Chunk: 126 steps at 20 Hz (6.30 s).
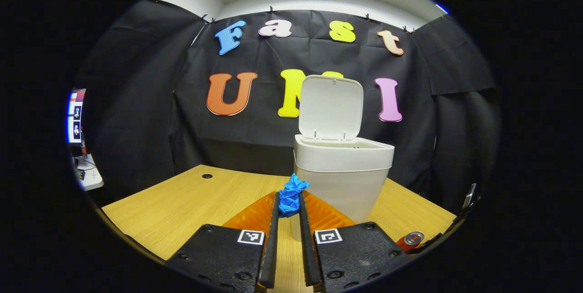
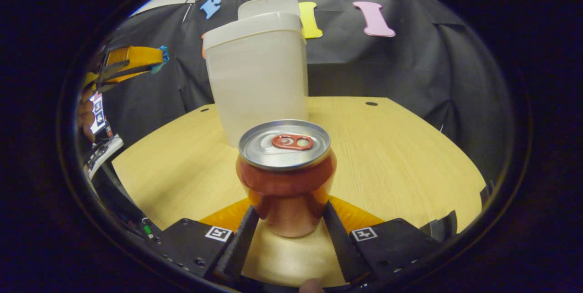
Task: Press the lid of the desktop garbage bin to open it, pick up the crumpled paper on the desktop and throw it into the bin, then pick up the pop can on the desktop and drop it into the bin, and finally close the garbage bin lid.
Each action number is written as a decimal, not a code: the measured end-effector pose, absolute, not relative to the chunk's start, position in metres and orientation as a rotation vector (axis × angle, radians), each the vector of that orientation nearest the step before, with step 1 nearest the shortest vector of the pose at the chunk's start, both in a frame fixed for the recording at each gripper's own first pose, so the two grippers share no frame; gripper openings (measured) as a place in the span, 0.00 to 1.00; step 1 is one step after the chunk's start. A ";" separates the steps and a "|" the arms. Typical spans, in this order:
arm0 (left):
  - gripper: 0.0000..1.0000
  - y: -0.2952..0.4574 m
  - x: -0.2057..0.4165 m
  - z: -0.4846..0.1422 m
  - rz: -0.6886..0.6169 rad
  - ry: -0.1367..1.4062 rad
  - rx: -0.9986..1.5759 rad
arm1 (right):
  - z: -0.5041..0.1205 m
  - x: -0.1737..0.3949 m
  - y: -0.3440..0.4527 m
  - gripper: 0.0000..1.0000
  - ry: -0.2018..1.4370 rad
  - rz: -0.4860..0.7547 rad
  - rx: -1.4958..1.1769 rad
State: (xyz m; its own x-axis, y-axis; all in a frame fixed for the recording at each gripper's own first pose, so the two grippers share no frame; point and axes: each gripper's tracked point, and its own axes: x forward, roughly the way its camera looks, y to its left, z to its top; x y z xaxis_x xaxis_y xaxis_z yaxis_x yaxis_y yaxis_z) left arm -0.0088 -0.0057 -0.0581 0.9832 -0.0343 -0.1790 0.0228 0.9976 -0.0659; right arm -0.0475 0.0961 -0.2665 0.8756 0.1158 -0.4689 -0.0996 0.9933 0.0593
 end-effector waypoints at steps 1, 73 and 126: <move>0.26 -0.006 -0.004 -0.053 -0.031 0.173 -0.064 | -0.259 -0.046 0.093 0.80 0.471 0.116 0.043; 1.00 0.094 0.033 -0.061 0.012 0.193 -0.039 | 0.059 0.134 0.166 0.76 0.016 0.281 -0.076; 1.00 0.102 0.065 -0.105 -0.071 0.255 -0.036 | 0.191 0.286 0.193 0.93 -0.360 0.023 0.059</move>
State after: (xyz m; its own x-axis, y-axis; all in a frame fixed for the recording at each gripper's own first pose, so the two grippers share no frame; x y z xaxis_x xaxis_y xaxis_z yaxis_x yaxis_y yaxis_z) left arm 0.0647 0.1021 -0.1054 0.9652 -0.0745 -0.2506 0.0653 0.9969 -0.0448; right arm 0.2862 0.1932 0.1909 0.9358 0.0121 0.3524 -0.0331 0.9980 0.0537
